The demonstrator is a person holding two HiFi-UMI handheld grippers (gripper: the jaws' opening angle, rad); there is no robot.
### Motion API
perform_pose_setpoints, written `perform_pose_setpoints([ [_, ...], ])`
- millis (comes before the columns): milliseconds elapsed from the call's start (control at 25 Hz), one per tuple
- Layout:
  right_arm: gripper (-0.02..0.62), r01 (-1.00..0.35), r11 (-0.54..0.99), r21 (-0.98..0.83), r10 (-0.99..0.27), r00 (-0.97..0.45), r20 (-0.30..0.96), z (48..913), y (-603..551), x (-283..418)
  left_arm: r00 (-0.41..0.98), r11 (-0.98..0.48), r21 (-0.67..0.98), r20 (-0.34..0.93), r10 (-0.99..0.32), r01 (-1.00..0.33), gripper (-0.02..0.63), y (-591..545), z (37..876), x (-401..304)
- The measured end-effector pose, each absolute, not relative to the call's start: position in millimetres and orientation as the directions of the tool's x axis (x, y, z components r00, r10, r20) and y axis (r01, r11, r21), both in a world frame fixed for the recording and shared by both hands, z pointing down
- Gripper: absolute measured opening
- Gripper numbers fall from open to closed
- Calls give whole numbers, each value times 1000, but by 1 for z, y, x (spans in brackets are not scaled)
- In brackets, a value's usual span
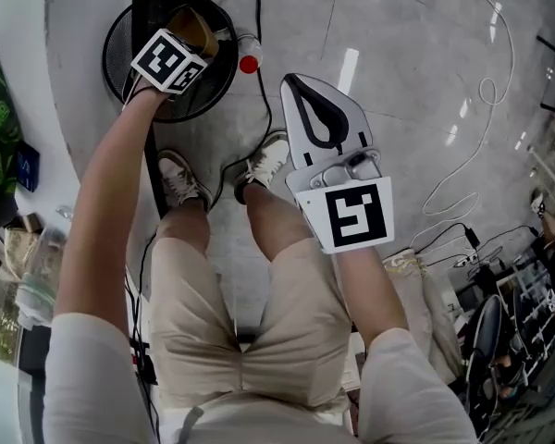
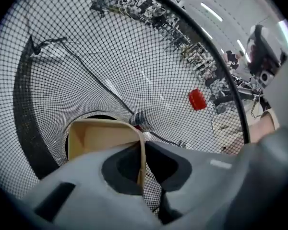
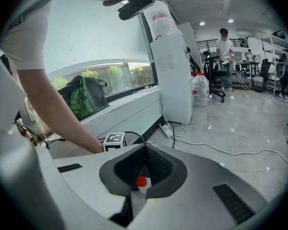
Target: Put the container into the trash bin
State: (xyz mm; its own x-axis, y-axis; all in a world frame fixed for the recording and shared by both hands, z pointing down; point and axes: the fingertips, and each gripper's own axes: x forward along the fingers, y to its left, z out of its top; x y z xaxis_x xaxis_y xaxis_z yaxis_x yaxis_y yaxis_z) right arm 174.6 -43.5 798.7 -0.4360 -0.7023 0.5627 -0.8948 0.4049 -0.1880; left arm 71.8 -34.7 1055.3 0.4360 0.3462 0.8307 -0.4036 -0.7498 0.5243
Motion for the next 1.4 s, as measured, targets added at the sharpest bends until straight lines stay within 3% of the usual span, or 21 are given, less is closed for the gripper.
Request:
perform_pose_setpoints([
  [240, 2, -892, 415, -180, -693, -438, 573, 805, -40, 175, 408, -758, 540, 825, 391, -366, 32, -33, 1067, 74],
  [360, 2, -891, 418, -176, -692, -438, 574, 803, -40, 173, 394, -760, 537, 830, 395, -366, 156, -33, 1069, 71],
  [640, 2, -882, 435, -180, -683, -454, 573, 782, -37, 159, 383, -821, 456, 866, 320, -344, 198, -48, 1043, 60],
  [840, 2, -870, 455, -189, -673, -475, 568, 748, -36, 147, 414, -832, 419, 873, 259, -363, 169, -57, 993, 55],
  [1040, 2, -859, 480, -177, -672, -490, 556, 703, -43, 131, 449, -854, 375, 872, 193, -361, 63, -54, 936, 50],
  [1240, 2, -850, 499, -166, -675, -502, 542, 648, -48, 116, 502, -851, 378, 850, 163, -365, 32, -44, 875, 47],
  [1400, 2, -851, 503, -153, -681, -499, 536, 606, -46, 107, 524, -860, 310, 850, 58, -406, 21, -50, 826, 37],
])
